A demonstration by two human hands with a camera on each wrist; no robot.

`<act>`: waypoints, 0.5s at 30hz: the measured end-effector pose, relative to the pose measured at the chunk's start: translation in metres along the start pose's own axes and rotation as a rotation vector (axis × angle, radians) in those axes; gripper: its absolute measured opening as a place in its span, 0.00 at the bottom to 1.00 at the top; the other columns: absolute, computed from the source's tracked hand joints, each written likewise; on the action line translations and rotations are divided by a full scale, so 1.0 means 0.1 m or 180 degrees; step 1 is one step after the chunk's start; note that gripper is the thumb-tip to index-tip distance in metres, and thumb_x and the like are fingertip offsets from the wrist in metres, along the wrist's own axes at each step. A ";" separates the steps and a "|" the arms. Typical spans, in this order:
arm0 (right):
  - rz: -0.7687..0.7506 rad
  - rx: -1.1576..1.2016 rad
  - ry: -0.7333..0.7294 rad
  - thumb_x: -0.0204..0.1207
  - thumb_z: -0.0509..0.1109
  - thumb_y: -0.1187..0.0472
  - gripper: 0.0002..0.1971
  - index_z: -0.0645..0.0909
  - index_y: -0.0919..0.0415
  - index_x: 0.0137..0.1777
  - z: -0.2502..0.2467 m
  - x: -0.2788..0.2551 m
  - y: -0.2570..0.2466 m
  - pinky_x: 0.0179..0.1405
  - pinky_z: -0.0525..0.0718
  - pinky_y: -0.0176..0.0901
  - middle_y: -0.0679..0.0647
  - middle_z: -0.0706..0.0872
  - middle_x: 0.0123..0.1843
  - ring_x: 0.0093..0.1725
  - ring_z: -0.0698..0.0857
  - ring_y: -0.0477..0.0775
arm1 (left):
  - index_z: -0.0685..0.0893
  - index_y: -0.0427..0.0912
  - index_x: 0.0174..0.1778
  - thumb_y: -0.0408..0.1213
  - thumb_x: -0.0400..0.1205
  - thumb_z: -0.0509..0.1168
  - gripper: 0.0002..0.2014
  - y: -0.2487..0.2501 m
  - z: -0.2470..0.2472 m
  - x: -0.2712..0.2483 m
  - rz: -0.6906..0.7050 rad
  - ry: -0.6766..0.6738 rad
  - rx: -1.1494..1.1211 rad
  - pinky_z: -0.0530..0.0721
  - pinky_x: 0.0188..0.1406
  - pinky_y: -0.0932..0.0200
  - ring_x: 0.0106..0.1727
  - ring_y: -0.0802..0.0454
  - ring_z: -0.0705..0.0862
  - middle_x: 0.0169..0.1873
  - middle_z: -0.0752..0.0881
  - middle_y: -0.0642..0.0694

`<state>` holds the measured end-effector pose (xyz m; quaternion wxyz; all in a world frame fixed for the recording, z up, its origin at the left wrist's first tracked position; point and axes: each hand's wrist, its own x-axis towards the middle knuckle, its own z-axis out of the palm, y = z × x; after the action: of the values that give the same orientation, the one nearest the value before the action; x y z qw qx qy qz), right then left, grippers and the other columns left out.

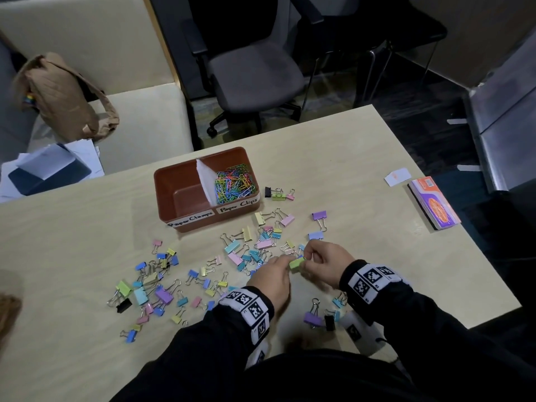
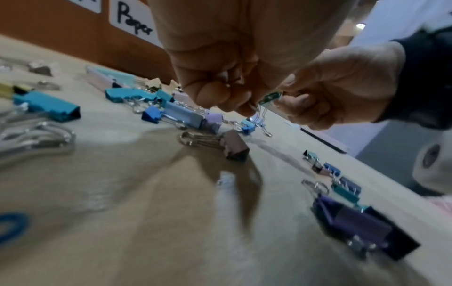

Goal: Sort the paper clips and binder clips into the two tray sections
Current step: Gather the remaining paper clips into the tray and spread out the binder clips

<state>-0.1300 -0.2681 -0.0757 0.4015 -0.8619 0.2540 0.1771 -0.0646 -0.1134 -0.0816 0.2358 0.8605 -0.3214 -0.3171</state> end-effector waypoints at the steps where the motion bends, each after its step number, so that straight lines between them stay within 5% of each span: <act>1: 0.0038 0.0196 0.0017 0.74 0.71 0.54 0.08 0.75 0.51 0.38 0.01 0.02 -0.01 0.33 0.72 0.42 0.45 0.75 0.29 0.31 0.73 0.47 | 0.75 0.47 0.72 0.33 0.86 0.53 0.19 -0.01 -0.01 0.02 -0.0068 0.0072 -0.0160 0.77 0.59 0.57 0.60 0.45 0.80 0.62 0.82 0.43; 5: 0.0191 0.0689 0.0008 0.83 0.63 0.61 0.12 0.75 0.53 0.36 0.09 0.08 -0.01 0.42 0.73 0.43 0.49 0.77 0.34 0.40 0.76 0.53 | 0.83 0.45 0.64 0.31 0.86 0.57 0.15 0.02 -0.10 0.02 -0.0172 0.0282 -0.0767 0.75 0.56 0.67 0.58 0.51 0.82 0.58 0.86 0.47; 8: 0.0250 0.0788 -0.0030 0.81 0.63 0.65 0.12 0.76 0.55 0.35 0.16 0.07 -0.04 0.36 0.73 0.40 0.49 0.77 0.32 0.35 0.75 0.50 | 0.86 0.47 0.59 0.30 0.85 0.57 0.15 0.08 -0.14 0.04 -0.0245 0.0264 -0.0912 0.75 0.49 0.71 0.51 0.55 0.83 0.54 0.88 0.49; 15: 0.0578 0.0338 0.0434 0.81 0.61 0.58 0.07 0.77 0.53 0.42 0.07 0.06 0.05 0.47 0.83 0.47 0.57 0.88 0.44 0.45 0.84 0.60 | 0.83 0.49 0.50 0.31 0.86 0.51 0.15 -0.15 -0.12 0.03 -0.0770 0.0213 -0.0900 0.84 0.51 0.55 0.48 0.50 0.85 0.52 0.87 0.51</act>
<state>-0.1288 -0.2668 -0.0862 0.4107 -0.8230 0.3667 0.1400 -0.0486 -0.1032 -0.0839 0.3250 0.8613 -0.1598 -0.3563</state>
